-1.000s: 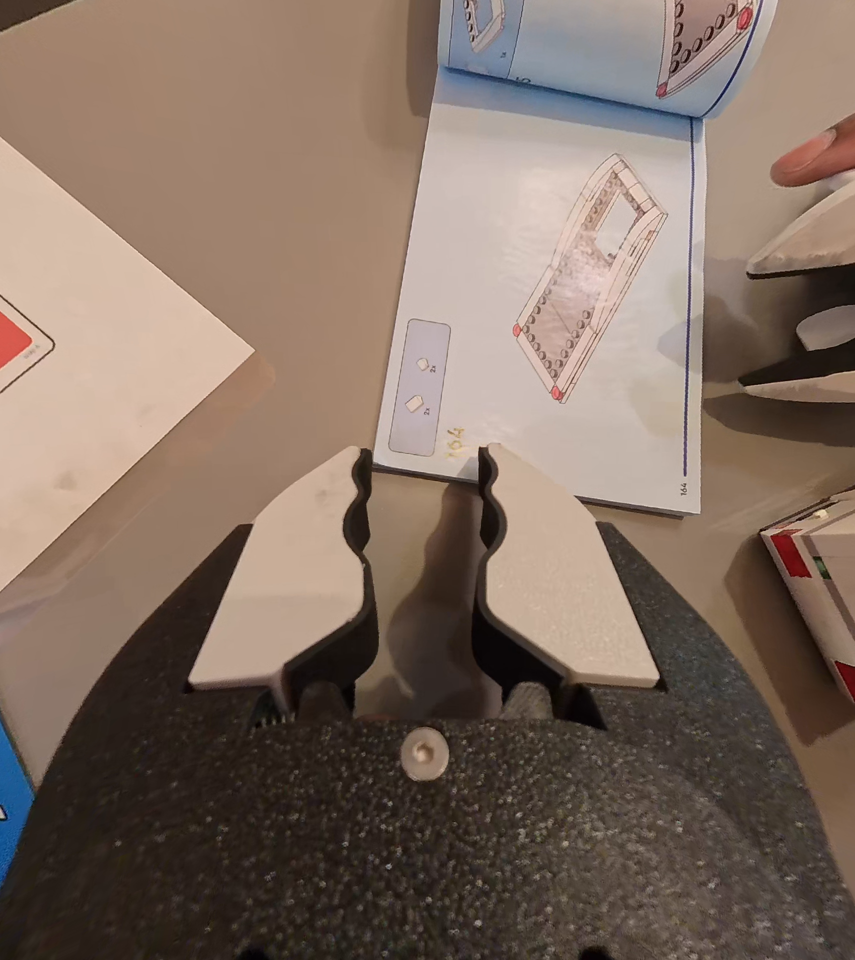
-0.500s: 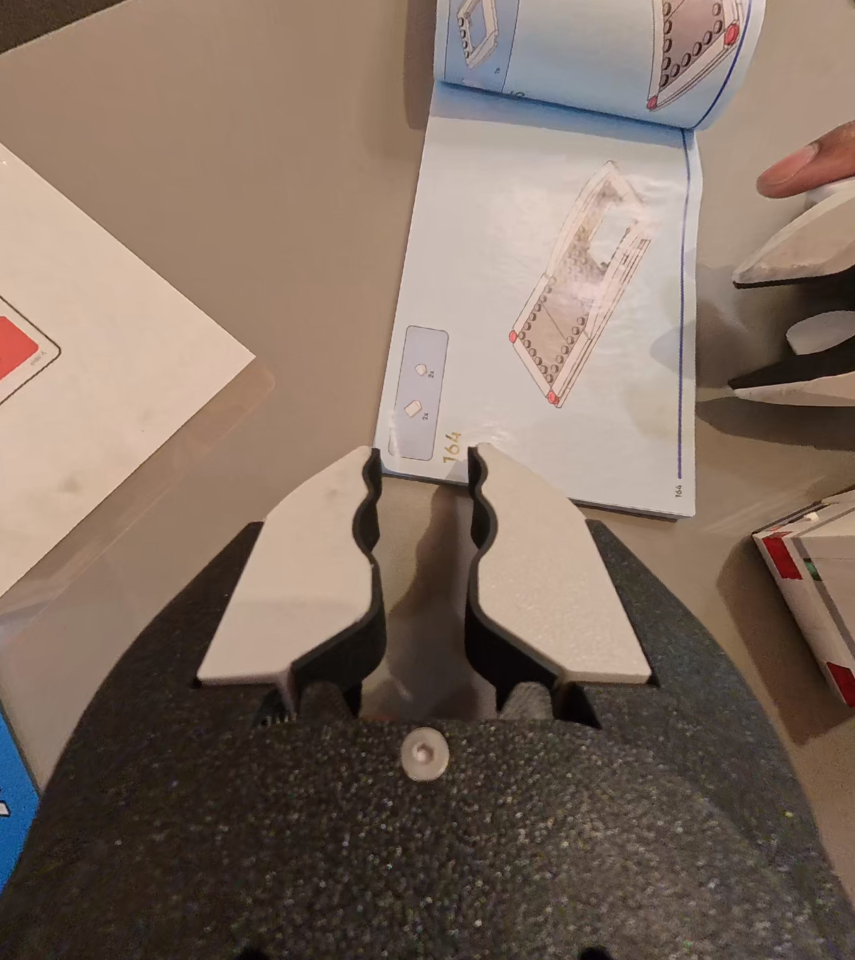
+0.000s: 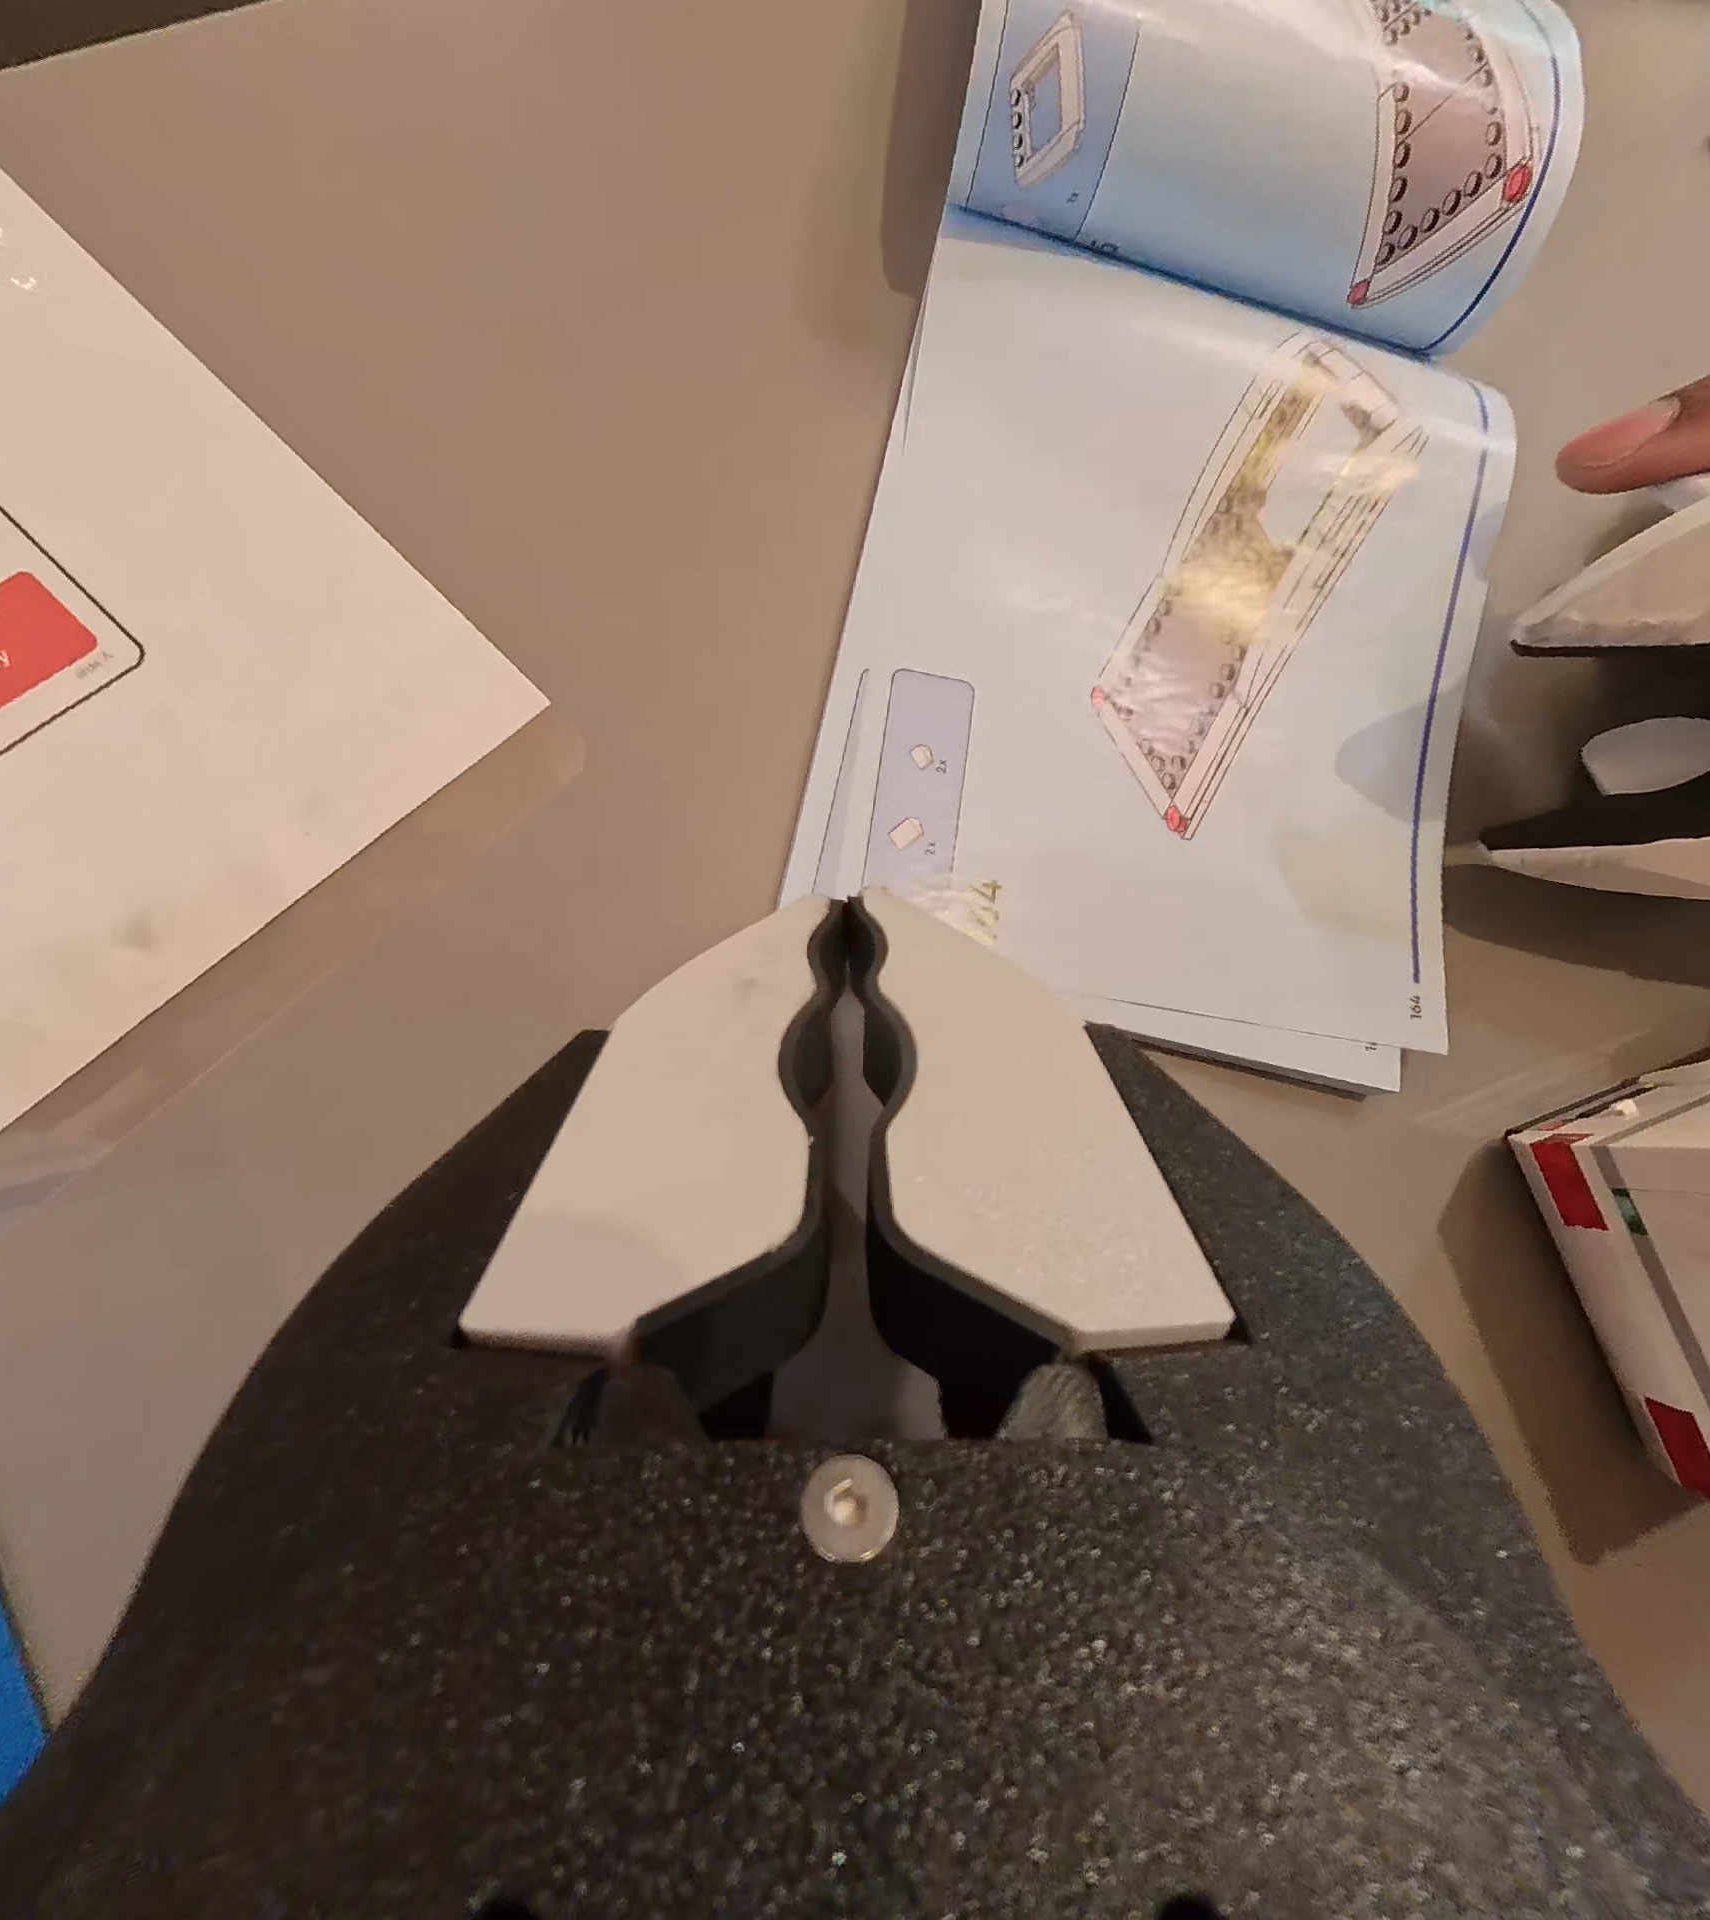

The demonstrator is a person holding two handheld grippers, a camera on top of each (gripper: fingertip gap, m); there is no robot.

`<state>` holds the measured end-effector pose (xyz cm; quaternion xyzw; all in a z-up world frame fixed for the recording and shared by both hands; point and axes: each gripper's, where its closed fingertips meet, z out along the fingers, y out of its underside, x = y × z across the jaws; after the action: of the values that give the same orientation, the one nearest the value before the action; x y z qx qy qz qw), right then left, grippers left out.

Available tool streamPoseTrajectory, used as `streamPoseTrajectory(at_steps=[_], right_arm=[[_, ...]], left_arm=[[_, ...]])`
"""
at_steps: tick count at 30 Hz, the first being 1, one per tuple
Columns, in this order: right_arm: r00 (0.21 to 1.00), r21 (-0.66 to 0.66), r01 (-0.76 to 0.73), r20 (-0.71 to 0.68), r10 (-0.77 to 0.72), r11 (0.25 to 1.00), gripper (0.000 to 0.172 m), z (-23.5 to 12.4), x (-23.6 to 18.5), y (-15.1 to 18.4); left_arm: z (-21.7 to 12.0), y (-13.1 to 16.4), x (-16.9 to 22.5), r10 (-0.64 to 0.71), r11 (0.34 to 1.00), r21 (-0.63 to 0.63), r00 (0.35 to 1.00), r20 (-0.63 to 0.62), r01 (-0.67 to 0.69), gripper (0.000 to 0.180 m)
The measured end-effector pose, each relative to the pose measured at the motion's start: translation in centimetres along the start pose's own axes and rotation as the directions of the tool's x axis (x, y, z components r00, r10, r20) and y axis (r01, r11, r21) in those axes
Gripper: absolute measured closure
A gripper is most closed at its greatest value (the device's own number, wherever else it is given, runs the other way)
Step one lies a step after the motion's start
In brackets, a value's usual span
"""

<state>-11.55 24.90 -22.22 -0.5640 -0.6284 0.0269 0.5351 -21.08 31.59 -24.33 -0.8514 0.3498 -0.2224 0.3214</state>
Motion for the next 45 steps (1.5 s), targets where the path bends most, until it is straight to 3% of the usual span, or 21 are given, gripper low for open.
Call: streamPoseTrajectory(at_steps=[9, 15, 21, 28, 38, 45], right_arm=[[1.000, 0.032, 0.017, 0.023, -0.018, 0.999, 0.129, -0.7, 0.3, 0.5], [0.986, 0.024, 0.166, -0.029, -0.165, 0.986, 0.123, -1.4, 0.8, 1.2], [0.955, -0.044, 0.276, -0.099, -0.279, 0.960, 0.127, -1.0, 1.2, 1.6], [0.928, -0.057, 0.344, -0.130, -0.348, 0.937, 0.144, -1.0, 1.1, 1.2], [0.925, -0.076, 0.312, -0.204, -0.321, 0.947, 0.163, -1.2, 2.5, 1.2], [0.923, -0.080, 0.167, -0.337, -0.185, 0.983, 0.162, -2.0, 5.9, 1.6]], left_arm=[[0.3, 0.0, 0.5, -0.001, 1.000, -0.002, 1.000, -0.021, 0.001, 0.180], [0.3, -0.1, 0.7, -0.001, 1.000, 0.002, 1.000, -0.028, 0.001, 0.180], [0.3, -0.1, 0.9, 0.003, 1.000, 0.003, 0.999, -0.039, -0.003, 0.180], [0.3, -0.3, 1.1, 0.004, 1.000, 0.012, 0.999, -0.046, -0.003, 0.180], [0.2, -0.7, 1.2, -0.011, 0.999, 0.040, 0.998, -0.067, 0.013, 0.180], [-0.8, -2.5, -0.1, -0.061, 0.987, 0.146, 0.998, -0.015, 0.063, 0.152]])
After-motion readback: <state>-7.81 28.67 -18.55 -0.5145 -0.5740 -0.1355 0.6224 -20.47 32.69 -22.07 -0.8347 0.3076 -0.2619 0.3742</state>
